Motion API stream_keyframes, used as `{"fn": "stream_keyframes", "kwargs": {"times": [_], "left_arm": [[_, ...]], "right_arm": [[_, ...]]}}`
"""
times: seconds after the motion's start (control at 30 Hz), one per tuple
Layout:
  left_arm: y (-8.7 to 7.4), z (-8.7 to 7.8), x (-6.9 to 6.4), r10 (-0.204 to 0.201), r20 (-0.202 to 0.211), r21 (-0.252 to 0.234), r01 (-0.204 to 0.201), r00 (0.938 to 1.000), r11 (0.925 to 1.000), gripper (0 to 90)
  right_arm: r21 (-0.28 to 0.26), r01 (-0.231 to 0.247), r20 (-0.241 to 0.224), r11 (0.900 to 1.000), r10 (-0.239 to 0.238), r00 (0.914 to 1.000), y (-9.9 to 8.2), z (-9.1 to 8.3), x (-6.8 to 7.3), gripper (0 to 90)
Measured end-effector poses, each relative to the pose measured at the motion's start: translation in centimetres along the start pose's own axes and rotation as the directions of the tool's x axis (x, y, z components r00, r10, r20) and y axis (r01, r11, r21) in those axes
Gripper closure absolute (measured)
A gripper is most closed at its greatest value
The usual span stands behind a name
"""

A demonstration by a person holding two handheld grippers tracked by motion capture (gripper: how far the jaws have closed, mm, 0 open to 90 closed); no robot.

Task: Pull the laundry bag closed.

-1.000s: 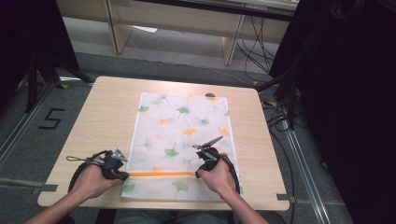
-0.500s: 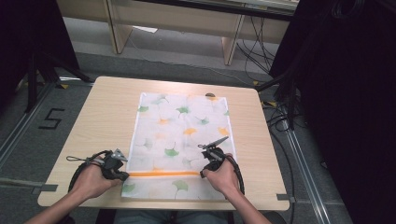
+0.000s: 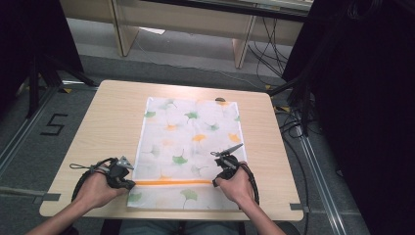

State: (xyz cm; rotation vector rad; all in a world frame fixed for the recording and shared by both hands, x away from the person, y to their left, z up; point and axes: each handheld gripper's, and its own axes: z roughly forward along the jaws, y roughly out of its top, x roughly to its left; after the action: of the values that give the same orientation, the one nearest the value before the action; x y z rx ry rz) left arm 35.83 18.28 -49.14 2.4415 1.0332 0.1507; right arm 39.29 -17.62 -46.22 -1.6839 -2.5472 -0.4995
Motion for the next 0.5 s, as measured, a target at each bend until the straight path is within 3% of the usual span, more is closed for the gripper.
{"fn": "stream_keyframes", "kwargs": {"times": [0.27, 0.37, 0.4, 0.43, 0.47, 0.5], "left_arm": [[0.00, -0.01, -0.01, 0.000, -0.001, 0.000, 0.000, 1.0000, 1.0000, 88.6], [0.03, -0.13, 0.06, 0.020, 0.002, 0.013, -0.020, 0.9998, 0.9997, 88.6], [0.02, -0.11, 0.05, 0.016, 0.000, 0.010, -0.016, 0.9999, 0.9998, 88.6], [0.01, 0.02, 0.02, 0.000, -0.001, 0.000, 0.000, 1.0000, 1.0000, 88.6], [0.01, -0.03, -0.01, 0.002, -0.002, 0.000, -0.002, 1.0000, 1.0000, 88.6], [0.01, 0.00, 0.02, 0.002, 0.001, 0.001, -0.002, 1.0000, 1.0000, 88.6]], "right_arm": [[-0.018, -0.012, -0.008, 0.9998, 0.012, 0.9999, -0.23, -0.20, -0.50, 90.0], [-0.017, -0.014, -0.017, 0.9998, 0.014, 0.9998, -0.21, -0.29, -0.54, 90.0], [0.005, -0.053, -0.002, 0.9986, 0.053, 0.9986, -0.22, -0.41, -0.48, 90.0], [-0.003, -0.052, -0.022, 0.9986, 0.052, 0.9984, -0.25, -0.36, -0.61, 90.0], [-0.013, -0.027, -0.011, 0.9995, 0.027, 0.9996, -0.28, -0.42, -0.73, 90.0], [0.000, -0.061, -0.007, 0.9981, 0.061, 0.9981, -0.32, -0.52, -0.61, 90.0]]}}
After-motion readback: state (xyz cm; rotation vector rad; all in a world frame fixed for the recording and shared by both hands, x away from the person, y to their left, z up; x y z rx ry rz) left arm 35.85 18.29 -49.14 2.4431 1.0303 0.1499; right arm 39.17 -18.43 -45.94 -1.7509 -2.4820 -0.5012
